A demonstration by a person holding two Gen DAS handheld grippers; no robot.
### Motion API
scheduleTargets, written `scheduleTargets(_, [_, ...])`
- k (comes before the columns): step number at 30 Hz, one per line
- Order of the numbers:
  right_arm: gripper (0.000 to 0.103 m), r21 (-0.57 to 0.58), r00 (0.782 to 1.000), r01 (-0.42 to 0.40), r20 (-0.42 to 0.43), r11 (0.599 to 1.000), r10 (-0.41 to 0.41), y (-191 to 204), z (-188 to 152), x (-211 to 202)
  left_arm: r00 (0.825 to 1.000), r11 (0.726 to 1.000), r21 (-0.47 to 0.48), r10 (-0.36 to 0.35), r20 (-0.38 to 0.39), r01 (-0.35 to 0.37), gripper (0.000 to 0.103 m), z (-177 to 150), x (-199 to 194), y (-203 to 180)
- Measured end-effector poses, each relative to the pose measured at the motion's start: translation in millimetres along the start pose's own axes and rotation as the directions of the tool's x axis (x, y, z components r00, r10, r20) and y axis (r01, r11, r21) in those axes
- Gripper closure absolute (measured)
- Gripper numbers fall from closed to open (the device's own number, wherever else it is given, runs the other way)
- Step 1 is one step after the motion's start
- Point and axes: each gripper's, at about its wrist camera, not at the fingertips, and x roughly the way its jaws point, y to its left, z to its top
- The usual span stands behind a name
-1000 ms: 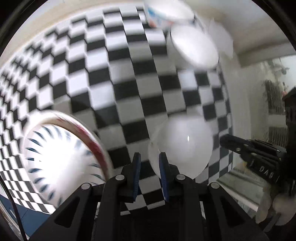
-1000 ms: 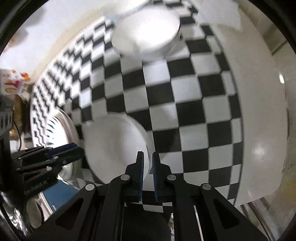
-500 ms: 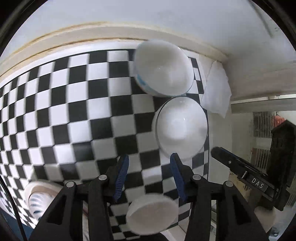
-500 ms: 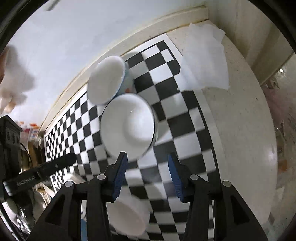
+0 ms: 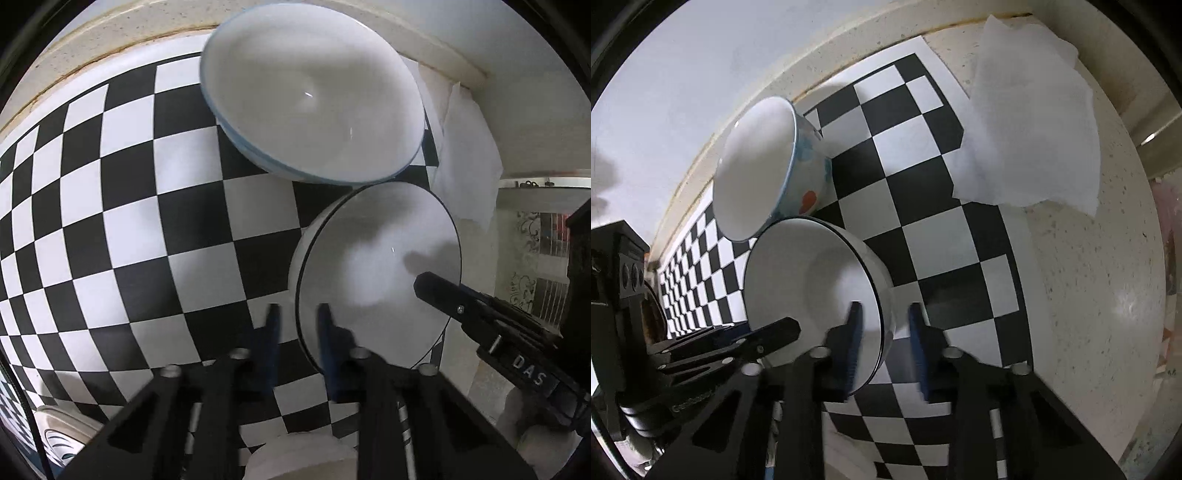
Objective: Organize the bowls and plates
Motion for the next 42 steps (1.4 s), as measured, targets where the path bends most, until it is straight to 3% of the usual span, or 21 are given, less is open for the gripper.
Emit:
scheduleTargets(6, [0.093, -0.043, 0.998, 0.055, 0.012, 0.998, -0.055, 15.8, -4.7, 3.5, 0.999, 0.999, 0.021, 0.033, 0.040, -0.034, 0.091, -7.4, -6.1, -10.3])
scheduleTargets(18, [0.093, -0.076, 0.994, 0.045, 0.102, 0.996, -0.037, 41.5, -40.3, -42.7, 0.989, 0.997, 0.069, 0.028, 0.145, -0.039, 0.091, -54.3, -65.9, -17.2])
scheduleTargets(30, [0.093, -0.130, 0.983, 0.030, 0.184, 0.991, -0.006, 67.4, -127.4, -115.3, 0.970, 0.989, 0.139, 0.023, 0.242, -0.058, 0.091, -128.4, -127.4, -17.4])
scheduleTargets(36, [0.093, -0.134, 0.978, 0.029, 0.207, 0.991, -0.001, 73.2, -168.9, -131.1, 0.966, 0.987, 0.152, 0.016, 0.257, -0.057, 0.091, -163.7, -136.6, -15.2])
scheduleTargets(42, [0.093, -0.129, 0.982, 0.038, 0.187, 0.991, -0.014, 68.5, -200.4, -120.6, 0.972, 0.988, 0.143, 0.015, 0.233, -0.050, 0.091, -189.1, -126.4, -10.8])
